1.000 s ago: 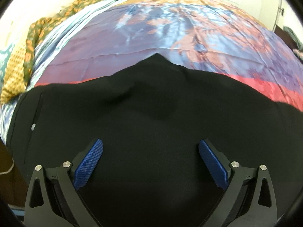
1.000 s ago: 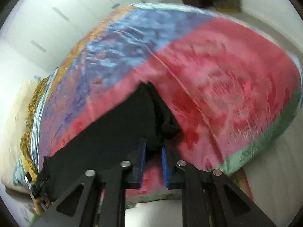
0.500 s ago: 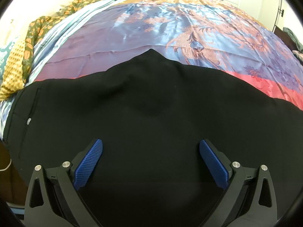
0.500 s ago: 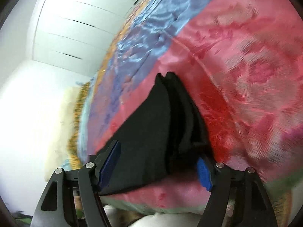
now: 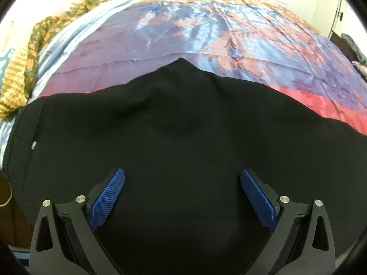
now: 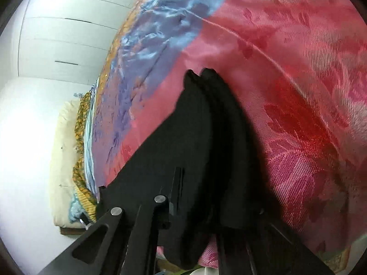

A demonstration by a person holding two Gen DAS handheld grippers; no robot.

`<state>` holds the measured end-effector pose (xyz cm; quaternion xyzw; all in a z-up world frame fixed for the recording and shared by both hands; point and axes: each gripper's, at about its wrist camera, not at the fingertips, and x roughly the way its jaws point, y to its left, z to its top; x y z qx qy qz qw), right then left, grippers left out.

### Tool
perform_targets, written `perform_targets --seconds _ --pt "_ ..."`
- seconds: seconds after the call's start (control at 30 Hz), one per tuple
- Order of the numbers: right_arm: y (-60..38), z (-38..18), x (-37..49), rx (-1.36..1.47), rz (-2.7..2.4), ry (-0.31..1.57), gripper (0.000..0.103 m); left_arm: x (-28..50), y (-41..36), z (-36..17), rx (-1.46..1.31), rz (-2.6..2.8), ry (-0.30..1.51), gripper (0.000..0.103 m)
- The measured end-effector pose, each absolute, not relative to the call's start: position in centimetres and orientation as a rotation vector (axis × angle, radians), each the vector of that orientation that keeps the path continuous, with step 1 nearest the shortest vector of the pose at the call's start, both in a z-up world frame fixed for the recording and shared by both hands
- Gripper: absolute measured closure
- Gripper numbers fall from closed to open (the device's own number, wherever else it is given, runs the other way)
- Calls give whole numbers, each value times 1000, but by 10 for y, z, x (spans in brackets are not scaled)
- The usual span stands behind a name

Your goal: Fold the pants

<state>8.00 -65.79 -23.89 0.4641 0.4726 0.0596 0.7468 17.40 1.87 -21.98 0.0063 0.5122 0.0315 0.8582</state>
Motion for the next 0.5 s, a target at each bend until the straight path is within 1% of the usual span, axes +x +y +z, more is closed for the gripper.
perform_targets --seconds 0.1,0.27,0.33,0.4,0.5 --pt "-642 -208 73 1055 206 930 96 162 19 -206 -37 -19 1089 2" --pt "-569 -160 71 1092 362 810 96 139 22 -192 -95 -79 1072 2" --pt "-540 -157 74 1136 407 779 96 131 28 -189 -126 -85 1066 2" --pt "-500 -163 78 1224 458 752 96 123 37 -184 -161 -83 1055 2" --pt "-444 -175 92 1270 501 745 95 114 54 -179 -209 -70 1037 2"
